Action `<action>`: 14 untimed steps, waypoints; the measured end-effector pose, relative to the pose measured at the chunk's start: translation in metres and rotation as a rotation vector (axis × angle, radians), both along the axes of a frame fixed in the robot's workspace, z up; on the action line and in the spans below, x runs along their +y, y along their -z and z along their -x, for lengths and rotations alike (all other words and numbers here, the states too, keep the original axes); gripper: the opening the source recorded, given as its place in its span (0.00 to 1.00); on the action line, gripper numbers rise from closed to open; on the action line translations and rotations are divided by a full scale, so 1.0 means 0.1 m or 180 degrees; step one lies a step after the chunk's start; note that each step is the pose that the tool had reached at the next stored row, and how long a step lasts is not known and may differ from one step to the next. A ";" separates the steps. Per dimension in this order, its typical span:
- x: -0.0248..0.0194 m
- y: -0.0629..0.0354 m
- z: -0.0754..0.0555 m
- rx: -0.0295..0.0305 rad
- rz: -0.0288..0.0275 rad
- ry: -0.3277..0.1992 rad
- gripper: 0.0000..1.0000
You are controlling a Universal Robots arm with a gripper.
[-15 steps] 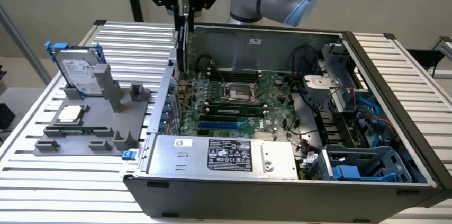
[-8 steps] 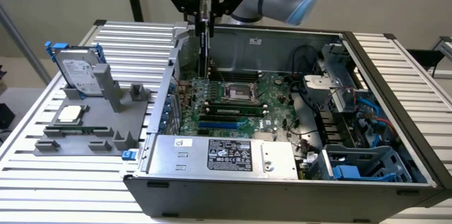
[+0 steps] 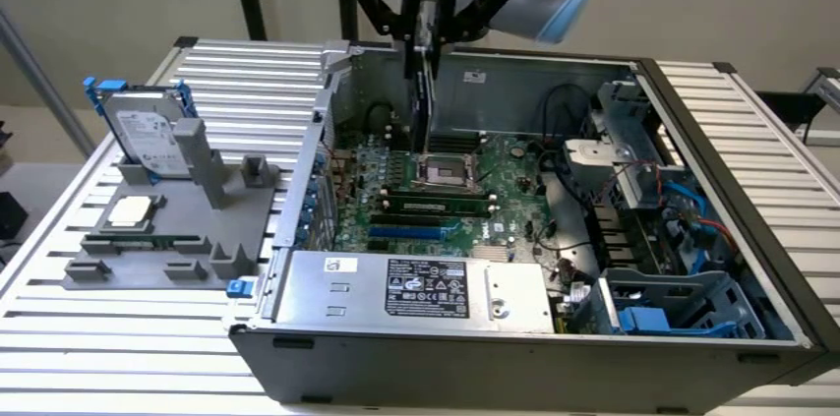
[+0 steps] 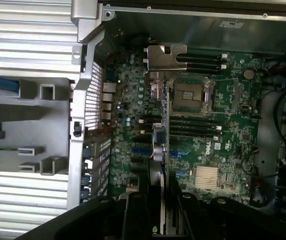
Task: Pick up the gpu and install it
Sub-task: 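Pick up the gpu and move the gpu toward the slot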
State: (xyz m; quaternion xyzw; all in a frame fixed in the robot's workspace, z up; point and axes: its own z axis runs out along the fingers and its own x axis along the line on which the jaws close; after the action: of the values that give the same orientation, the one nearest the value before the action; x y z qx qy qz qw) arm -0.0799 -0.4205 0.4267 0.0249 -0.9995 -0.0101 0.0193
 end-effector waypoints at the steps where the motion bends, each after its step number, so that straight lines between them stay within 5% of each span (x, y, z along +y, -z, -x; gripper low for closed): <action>1: 0.000 0.010 -0.05 0.0000 0.0006 0.0000 0.27; 6: 0.000 0.065 -0.27 0.0000 0.0030 0.0001 0.27; 11: 0.000 0.139 -0.45 0.0002 0.0036 0.0002 0.27; 14: 0.000 0.160 -0.50 0.0028 0.0040 0.0005 0.27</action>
State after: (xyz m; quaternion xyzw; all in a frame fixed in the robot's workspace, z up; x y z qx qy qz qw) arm -0.0302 -0.4205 0.4106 0.0240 -0.9994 -0.0039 0.0238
